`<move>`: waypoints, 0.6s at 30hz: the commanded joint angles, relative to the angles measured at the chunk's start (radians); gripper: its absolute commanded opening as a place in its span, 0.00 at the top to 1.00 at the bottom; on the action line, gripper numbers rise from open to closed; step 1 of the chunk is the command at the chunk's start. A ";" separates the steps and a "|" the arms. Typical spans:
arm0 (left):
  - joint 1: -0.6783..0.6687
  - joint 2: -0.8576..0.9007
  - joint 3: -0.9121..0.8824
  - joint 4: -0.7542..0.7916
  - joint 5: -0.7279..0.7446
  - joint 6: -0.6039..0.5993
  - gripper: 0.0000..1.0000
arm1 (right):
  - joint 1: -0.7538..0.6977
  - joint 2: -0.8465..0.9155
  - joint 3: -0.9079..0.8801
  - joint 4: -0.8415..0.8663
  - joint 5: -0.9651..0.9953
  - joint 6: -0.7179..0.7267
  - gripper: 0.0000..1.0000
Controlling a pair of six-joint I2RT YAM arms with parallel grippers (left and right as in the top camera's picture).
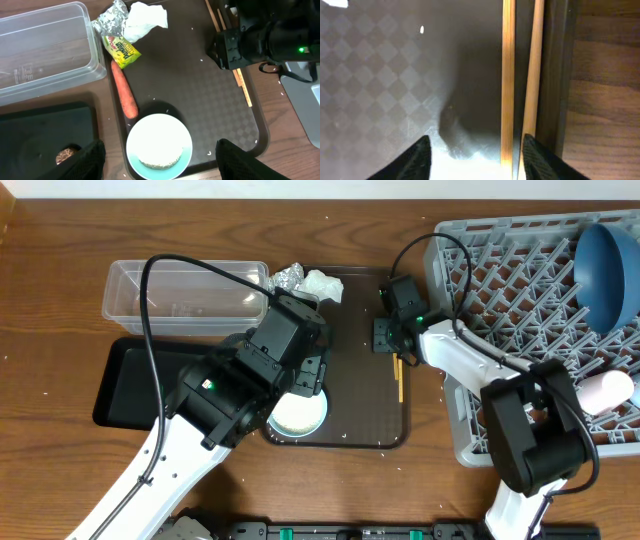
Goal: Sort waste into correct bins and load items into the dishwasher rack
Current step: 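Grasp one wooden chopstick with the right gripper and place in rack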
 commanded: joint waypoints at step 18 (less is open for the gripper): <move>0.000 -0.011 0.014 -0.003 -0.016 0.009 0.02 | 0.006 -0.224 0.009 -0.031 0.033 -0.101 0.99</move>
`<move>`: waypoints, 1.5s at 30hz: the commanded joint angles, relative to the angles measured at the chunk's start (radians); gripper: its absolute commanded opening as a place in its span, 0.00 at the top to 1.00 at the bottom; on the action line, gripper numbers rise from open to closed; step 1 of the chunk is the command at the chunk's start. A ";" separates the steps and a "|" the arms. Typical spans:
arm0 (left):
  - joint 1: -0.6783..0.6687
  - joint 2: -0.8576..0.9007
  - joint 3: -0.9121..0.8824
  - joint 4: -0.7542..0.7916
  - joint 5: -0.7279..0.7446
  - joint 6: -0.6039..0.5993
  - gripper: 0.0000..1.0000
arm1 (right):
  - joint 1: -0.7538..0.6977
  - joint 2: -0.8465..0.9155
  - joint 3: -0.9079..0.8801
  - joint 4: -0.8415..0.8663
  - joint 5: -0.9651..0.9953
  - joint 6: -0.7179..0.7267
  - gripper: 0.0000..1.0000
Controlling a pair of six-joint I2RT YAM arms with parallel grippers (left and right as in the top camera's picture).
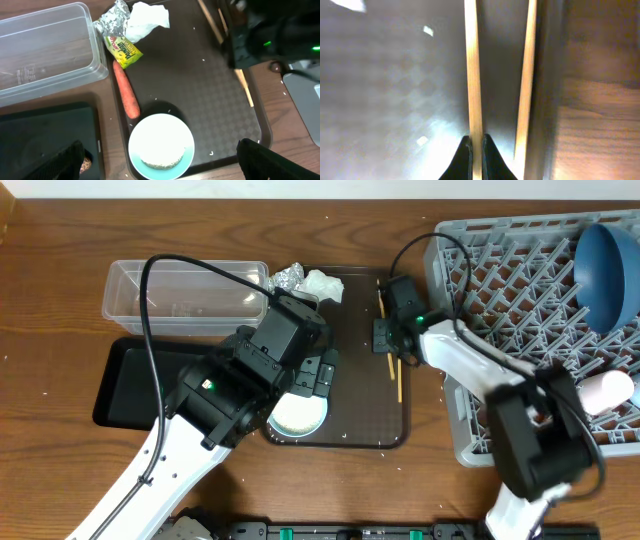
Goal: Sort waste into correct bins and load items into the dishwasher rack
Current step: 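Grasp one wooden chopstick with the right gripper and place in rack, then grasp the second chopstick with the right gripper and place in rack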
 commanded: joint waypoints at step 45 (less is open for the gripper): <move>0.000 -0.008 0.014 -0.003 -0.009 0.006 0.02 | -0.115 -0.264 -0.021 -0.174 -0.108 -0.074 0.56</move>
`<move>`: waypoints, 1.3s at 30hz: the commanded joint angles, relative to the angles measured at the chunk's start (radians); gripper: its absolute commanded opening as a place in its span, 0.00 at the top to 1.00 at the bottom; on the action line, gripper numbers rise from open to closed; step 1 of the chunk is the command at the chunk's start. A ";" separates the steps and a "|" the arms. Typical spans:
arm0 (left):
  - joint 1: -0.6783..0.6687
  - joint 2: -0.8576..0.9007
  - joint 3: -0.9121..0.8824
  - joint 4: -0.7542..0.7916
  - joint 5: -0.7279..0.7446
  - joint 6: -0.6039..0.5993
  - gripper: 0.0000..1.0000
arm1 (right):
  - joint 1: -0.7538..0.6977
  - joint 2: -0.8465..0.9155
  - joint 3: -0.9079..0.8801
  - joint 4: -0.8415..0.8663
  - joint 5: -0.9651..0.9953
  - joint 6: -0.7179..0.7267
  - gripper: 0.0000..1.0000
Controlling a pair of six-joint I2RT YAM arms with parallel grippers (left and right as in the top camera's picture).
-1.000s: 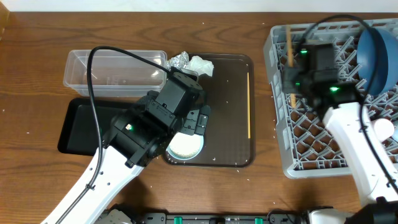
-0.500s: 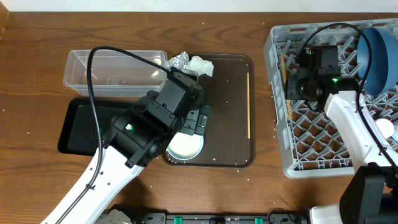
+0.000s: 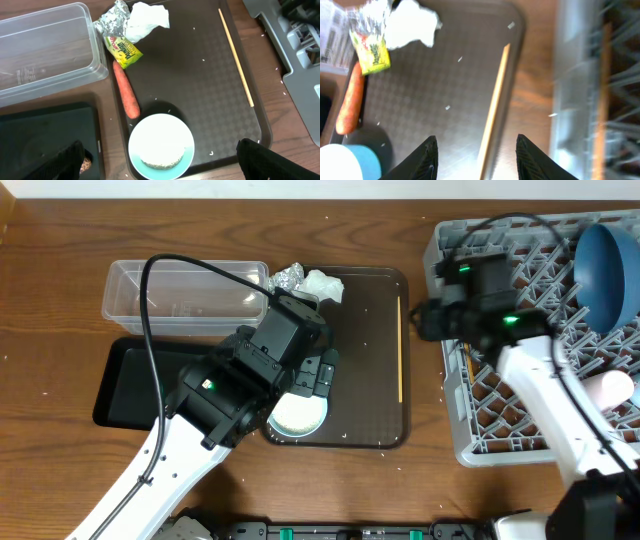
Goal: Sort waste into correct bins and load items into the dishwasher rack
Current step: 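Grasp the second chopstick with the right gripper and place in rack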
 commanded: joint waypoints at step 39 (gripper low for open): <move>0.000 -0.008 0.014 -0.003 -0.009 0.006 0.02 | 0.151 0.420 -0.001 0.073 0.230 0.239 0.99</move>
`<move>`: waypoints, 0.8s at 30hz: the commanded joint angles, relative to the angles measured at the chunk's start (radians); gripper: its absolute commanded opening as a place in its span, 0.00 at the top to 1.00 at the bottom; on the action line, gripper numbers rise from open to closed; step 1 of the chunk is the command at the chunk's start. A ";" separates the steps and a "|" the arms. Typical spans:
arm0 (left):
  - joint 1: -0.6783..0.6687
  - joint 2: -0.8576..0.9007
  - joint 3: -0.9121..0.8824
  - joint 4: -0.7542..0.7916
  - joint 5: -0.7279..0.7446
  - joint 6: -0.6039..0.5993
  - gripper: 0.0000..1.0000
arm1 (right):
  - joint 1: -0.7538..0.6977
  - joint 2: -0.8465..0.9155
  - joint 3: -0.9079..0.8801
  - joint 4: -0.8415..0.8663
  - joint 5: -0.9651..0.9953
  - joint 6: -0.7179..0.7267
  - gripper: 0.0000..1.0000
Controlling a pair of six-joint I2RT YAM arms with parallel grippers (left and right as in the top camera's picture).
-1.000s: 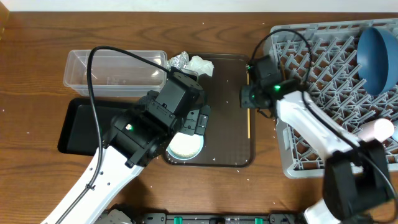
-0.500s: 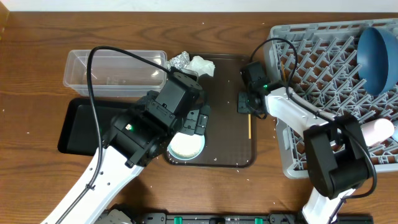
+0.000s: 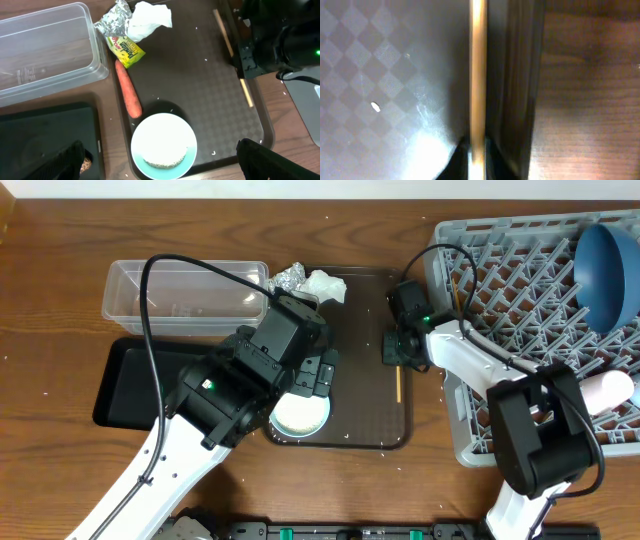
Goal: Sort waste into correct bins and load items into the dishwasher rack
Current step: 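Grasp the second chopstick with the right gripper and place in rack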
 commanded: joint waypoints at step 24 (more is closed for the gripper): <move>0.000 -0.008 0.014 -0.003 -0.009 0.006 0.02 | -0.375 -0.358 0.053 -0.118 -0.117 -0.490 0.99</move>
